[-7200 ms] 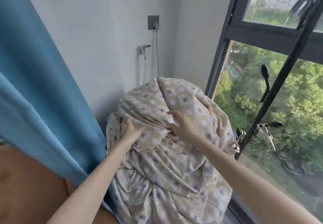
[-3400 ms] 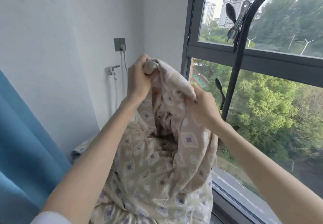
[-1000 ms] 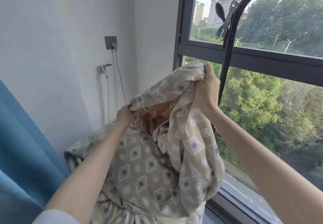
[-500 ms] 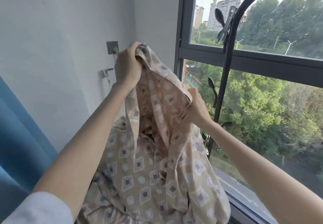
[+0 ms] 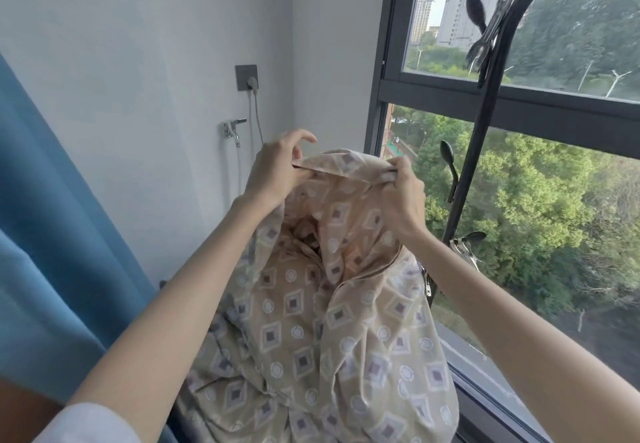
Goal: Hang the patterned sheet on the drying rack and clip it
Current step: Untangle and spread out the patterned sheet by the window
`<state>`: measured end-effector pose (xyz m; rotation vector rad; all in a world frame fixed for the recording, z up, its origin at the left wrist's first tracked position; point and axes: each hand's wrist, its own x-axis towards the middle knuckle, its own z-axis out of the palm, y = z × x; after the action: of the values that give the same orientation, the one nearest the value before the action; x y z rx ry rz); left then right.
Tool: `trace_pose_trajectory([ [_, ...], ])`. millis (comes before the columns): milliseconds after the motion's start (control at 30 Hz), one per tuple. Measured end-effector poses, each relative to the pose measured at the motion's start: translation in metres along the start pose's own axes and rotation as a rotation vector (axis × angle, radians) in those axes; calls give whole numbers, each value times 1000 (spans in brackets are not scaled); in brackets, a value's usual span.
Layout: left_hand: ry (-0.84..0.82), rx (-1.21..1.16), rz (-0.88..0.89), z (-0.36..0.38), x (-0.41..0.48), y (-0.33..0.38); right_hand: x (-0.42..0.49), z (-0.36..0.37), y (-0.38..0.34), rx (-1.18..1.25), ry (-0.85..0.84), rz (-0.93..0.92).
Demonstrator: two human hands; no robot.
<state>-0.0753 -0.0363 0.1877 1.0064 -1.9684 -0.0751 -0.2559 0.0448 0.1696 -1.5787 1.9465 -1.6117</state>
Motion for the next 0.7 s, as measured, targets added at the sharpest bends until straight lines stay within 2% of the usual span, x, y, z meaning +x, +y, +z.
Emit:
trace_pose_trajectory([
  [67,-85,55,-30,10,-23,-17,7,-7,-4,48,89,37],
  [167,-215,113,-149,28,-58,-30,13,-9,-7,46,67,5],
  [267,-383,266,-312,47,-94,-47,12,-8,-2,60,78,14],
  [367,-307,272,-441,55,-122,-71,10,-4,12,-68,103,20],
  [467,-210,102,-554,47,-118,-74,9,0,32,-333,-9,-4],
  [567,-164,-51,-516,32,-94,-57,3,1,45,-347,-208,-107],
  [633,-143,-54,-425,23,-78,-43,-5,4,45,-442,-237,-181],
  [700,-153,-29,-282,20,-64,-31,-11,10,39,-511,-214,-339],
])
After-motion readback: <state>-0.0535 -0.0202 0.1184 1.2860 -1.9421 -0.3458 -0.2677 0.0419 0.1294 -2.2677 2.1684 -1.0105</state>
